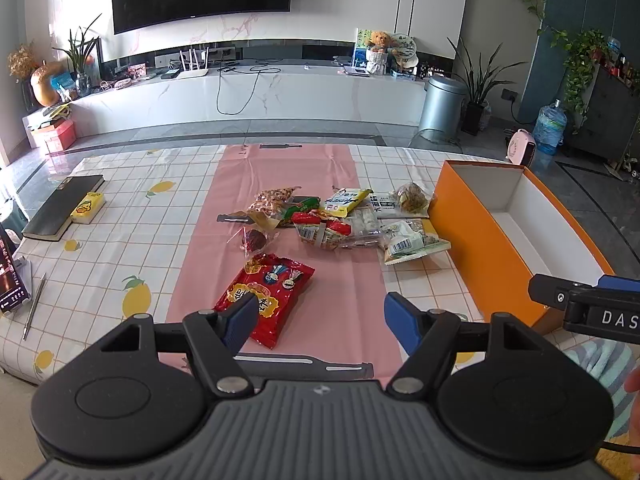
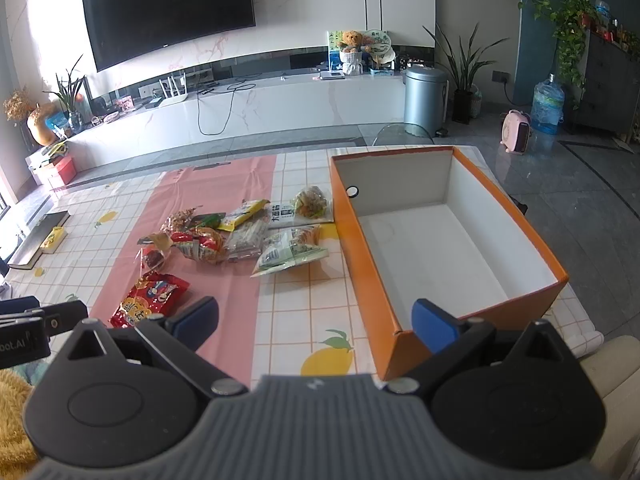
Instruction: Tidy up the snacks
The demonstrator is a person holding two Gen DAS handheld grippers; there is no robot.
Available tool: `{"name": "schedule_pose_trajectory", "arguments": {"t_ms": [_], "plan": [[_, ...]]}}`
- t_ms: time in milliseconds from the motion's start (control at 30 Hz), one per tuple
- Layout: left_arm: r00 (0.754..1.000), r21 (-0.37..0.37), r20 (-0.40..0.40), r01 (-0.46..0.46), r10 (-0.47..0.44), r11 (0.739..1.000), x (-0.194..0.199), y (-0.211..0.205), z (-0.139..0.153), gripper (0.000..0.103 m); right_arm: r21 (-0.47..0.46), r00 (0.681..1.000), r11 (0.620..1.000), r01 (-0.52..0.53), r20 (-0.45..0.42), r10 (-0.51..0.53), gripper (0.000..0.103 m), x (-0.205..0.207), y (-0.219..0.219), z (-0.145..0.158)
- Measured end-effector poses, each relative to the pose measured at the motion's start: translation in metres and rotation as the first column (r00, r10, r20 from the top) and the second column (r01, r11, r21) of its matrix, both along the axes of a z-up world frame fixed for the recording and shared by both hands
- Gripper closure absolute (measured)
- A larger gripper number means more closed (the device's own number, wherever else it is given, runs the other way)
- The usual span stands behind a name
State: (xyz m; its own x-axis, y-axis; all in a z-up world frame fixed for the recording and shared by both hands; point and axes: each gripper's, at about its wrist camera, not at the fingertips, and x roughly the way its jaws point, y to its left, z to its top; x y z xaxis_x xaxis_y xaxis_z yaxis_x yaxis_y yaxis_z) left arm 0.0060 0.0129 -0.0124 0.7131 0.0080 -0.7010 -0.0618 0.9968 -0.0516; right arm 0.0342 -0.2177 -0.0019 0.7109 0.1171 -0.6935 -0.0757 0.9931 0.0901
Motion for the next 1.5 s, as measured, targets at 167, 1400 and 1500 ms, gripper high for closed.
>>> {"name": "schedule_pose_trajectory", "arguments": {"t_ms": [167, 1400, 1500], "plan": [[1.0, -0.001, 0.0, 0.0, 0.0, 1.0, -0.0007, -0.0001, 0.0, 0.019, -0.001, 1.0, 1.0, 0.001, 0.0, -0.001, 0.004, -0.0003, 0.0003, -0.0002], [1.0, 0.001, -0.008, 0.001, -0.001, 1.0, -0.003, -0.0023, -0.0011, 0.019, 0.004, 1.0, 1.0, 0.018, -0.014, -0.018, 0.004, -0.0021, -0.0013, -0.0016], [1.0, 0.004, 0.003, -0.018, 0.018, 1.0, -0.0025, 0.0003, 0.0001, 0.019, 0.009, 1.0, 1.0, 0.023, -0.01, -0.022, 0.004, -0.0019, -0.0014, -0.0023]]}}
